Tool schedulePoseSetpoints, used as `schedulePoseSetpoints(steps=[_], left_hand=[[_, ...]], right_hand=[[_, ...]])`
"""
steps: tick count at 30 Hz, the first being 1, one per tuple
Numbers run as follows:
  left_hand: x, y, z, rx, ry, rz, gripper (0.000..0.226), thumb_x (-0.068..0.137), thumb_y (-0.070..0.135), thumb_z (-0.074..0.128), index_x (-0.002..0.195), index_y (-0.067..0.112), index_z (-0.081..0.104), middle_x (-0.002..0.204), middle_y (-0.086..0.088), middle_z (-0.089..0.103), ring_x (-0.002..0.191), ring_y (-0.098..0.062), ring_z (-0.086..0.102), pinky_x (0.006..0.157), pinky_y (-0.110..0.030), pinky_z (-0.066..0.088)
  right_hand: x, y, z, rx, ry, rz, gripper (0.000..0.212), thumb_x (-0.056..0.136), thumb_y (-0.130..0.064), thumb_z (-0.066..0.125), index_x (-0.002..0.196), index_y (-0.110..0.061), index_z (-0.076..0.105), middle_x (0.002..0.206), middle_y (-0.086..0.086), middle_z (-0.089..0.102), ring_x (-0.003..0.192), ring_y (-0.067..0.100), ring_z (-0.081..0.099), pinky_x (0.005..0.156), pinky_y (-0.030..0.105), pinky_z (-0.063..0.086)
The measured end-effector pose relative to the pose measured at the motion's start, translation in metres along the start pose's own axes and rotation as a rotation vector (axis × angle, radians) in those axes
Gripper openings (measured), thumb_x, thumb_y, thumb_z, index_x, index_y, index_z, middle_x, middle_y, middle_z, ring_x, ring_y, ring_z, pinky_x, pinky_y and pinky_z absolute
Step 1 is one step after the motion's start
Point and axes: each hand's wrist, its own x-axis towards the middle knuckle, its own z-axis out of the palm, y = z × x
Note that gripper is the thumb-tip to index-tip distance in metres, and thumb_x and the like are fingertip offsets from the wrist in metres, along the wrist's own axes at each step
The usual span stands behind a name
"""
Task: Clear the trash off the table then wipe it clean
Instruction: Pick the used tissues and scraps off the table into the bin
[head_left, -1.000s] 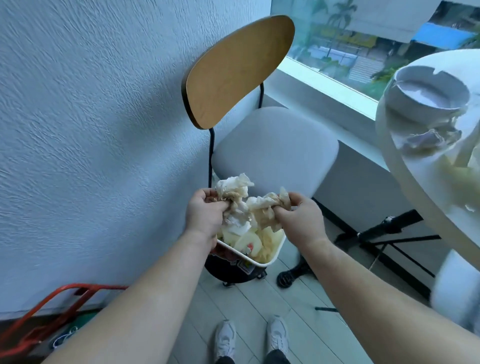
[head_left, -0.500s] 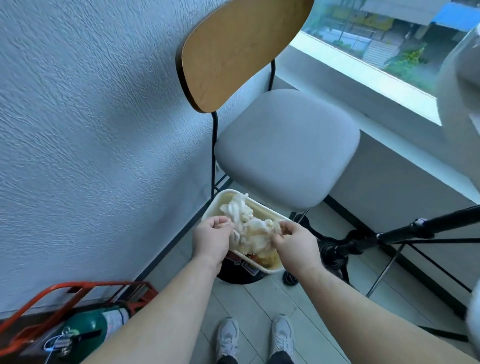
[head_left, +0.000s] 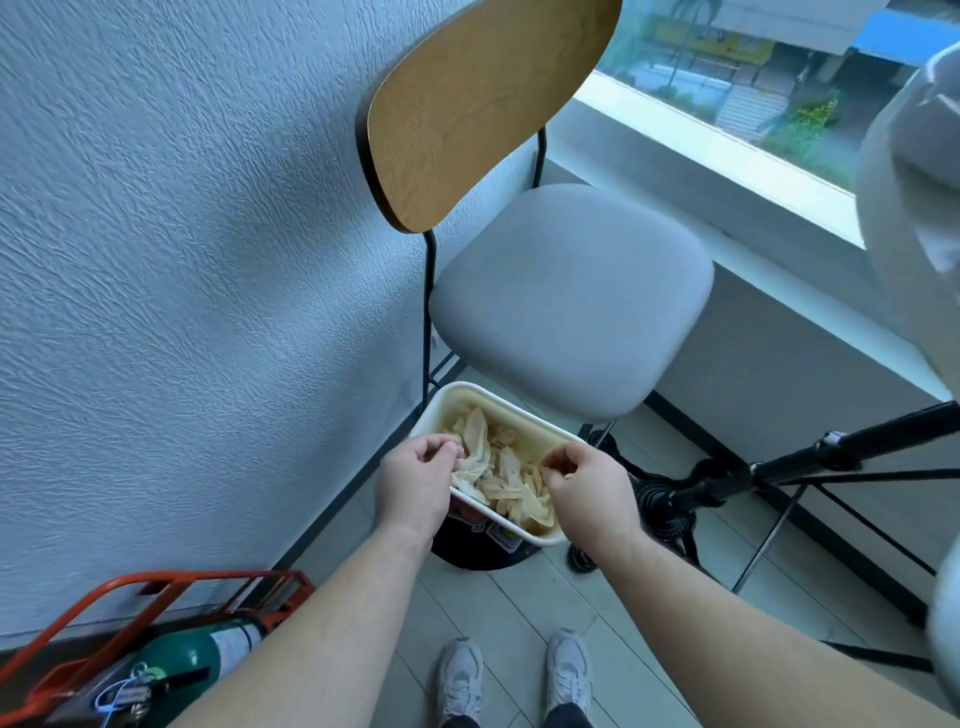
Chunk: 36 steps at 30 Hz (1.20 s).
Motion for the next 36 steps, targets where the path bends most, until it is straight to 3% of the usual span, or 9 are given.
schedulePoseSetpoints(steps=[4,7,9,12,17,23,29,36], left_hand=[[-0.006,0.037,-0.012,-0.063,0.076,0.034,0.025,0.093,0.007,0.059,0.081,0.019,0.078,0.079,0.003,0.078,0.082,-0.021,0.075,0.068,-0.025,0.056],[-0.013,0.07,-0.023,-0.1,0.103,0.099,0.024,0.093,0.01,0.06,0.081,0.018,0.079,0.08,-0.001,0.079,0.081,-0.02,0.073,0.077,-0.033,0.06],[-0.022,0.096,-0.03,-0.114,0.092,0.168,0.022,0.097,0.01,0.061,0.084,0.015,0.077,0.085,-0.005,0.078,0.08,-0.018,0.071,0.078,-0.031,0.059],[-0.037,0.135,-0.038,-0.147,0.076,0.279,0.021,0.1,0.009,0.059,0.088,0.013,0.076,0.088,-0.005,0.077,0.081,-0.016,0.07,0.073,-0.023,0.056],[-0.061,0.198,-0.044,-0.185,0.011,0.449,0.022,0.097,0.012,0.06,0.084,0.017,0.077,0.083,0.0,0.077,0.084,-0.018,0.073,0.078,-0.027,0.057],[-0.109,0.265,-0.037,-0.158,-0.138,0.684,0.02,0.099,0.021,0.06,0.09,0.02,0.078,0.088,0.002,0.079,0.091,-0.017,0.075,0.085,-0.033,0.057],[-0.159,0.308,-0.016,-0.164,-0.271,0.837,0.019,0.098,0.021,0.062,0.086,0.026,0.077,0.085,0.005,0.079,0.088,-0.015,0.075,0.083,-0.035,0.059],[-0.199,0.331,0.032,-0.198,-0.452,0.864,0.015,0.086,0.027,0.064,0.084,0.02,0.078,0.085,-0.009,0.078,0.078,-0.019,0.069,0.079,-0.043,0.059]], right_hand=[[-0.01,-0.023,-0.019,0.072,0.062,-0.055,0.02,0.095,-0.017,0.06,0.092,-0.032,0.073,0.086,-0.014,0.072,0.069,0.009,0.067,0.067,0.033,0.06],[-0.019,-0.045,-0.041,0.096,0.121,-0.122,0.018,0.096,-0.018,0.061,0.097,-0.028,0.075,0.093,-0.016,0.073,0.079,0.002,0.066,0.069,0.019,0.053],[-0.027,-0.061,-0.058,0.117,0.142,-0.148,0.017,0.098,-0.019,0.061,0.101,-0.027,0.075,0.091,-0.016,0.072,0.074,0.001,0.066,0.063,0.015,0.048],[-0.043,-0.087,-0.088,0.204,0.183,-0.192,0.016,0.097,-0.02,0.063,0.099,-0.028,0.076,0.084,-0.015,0.071,0.07,0.006,0.065,0.066,0.023,0.049],[-0.078,-0.124,-0.142,0.323,0.323,-0.296,0.015,0.093,-0.019,0.065,0.091,-0.029,0.075,0.076,-0.008,0.074,0.073,0.014,0.074,0.072,0.038,0.063],[-0.125,-0.152,-0.213,0.426,0.512,-0.411,0.014,0.089,-0.021,0.067,0.08,-0.028,0.075,0.068,-0.004,0.074,0.066,0.018,0.075,0.073,0.052,0.064],[-0.17,-0.145,-0.273,0.419,0.695,-0.43,0.014,0.09,-0.017,0.067,0.081,-0.022,0.075,0.069,0.0,0.075,0.065,0.022,0.074,0.076,0.053,0.063],[-0.195,-0.114,-0.307,0.408,0.821,-0.408,0.013,0.092,-0.014,0.067,0.084,-0.021,0.075,0.07,-0.001,0.075,0.06,0.017,0.072,0.074,0.052,0.063]])
